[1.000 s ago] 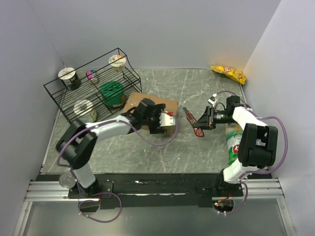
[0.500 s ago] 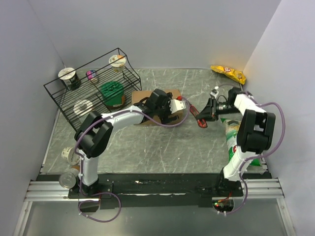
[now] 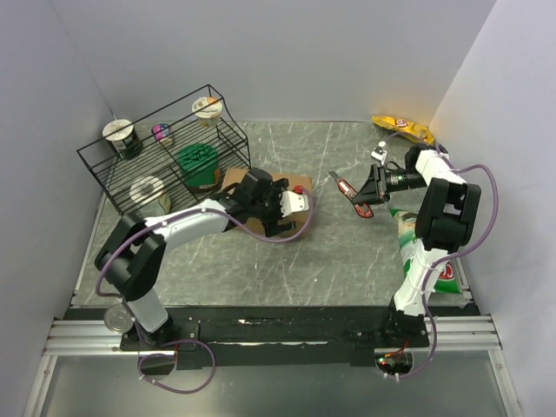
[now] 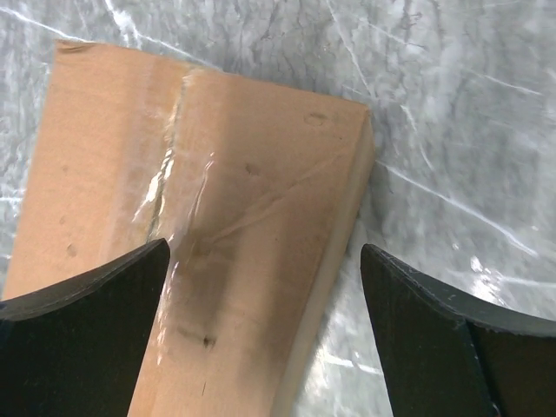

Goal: Unpack the express box
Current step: Cut the express box at the center of the board.

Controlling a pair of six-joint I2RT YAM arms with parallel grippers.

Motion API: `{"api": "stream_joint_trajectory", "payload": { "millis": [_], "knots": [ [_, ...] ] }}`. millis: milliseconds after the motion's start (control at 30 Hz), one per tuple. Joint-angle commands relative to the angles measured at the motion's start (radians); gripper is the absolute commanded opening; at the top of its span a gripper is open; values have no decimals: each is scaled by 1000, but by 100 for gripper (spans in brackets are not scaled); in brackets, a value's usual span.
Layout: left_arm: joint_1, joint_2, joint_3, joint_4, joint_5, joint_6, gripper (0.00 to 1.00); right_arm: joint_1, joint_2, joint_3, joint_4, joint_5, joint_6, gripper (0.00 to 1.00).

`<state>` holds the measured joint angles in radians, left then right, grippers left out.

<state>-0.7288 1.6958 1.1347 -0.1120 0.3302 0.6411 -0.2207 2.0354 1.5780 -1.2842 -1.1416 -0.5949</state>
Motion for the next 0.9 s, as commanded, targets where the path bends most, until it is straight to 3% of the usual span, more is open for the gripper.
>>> {"api": "stream_joint_trajectory", "payload": {
  "millis": [0, 167, 433, 867],
  "knots": [
    [5, -96, -4, 69, 26, -6, 96, -5, -50, -45, -280, -35, -106, 0],
    [5, -44, 40, 3, 81, 83, 96, 12, -92, -134, -287, -4, -125, 0],
    [2, 64, 82, 9, 109, 63, 96, 50, -99, -167, -288, -6, -121, 0],
    [2, 53, 43, 28, 73, 46, 96, 103, -61, -144, -288, -41, -115, 0]
  ]
}}
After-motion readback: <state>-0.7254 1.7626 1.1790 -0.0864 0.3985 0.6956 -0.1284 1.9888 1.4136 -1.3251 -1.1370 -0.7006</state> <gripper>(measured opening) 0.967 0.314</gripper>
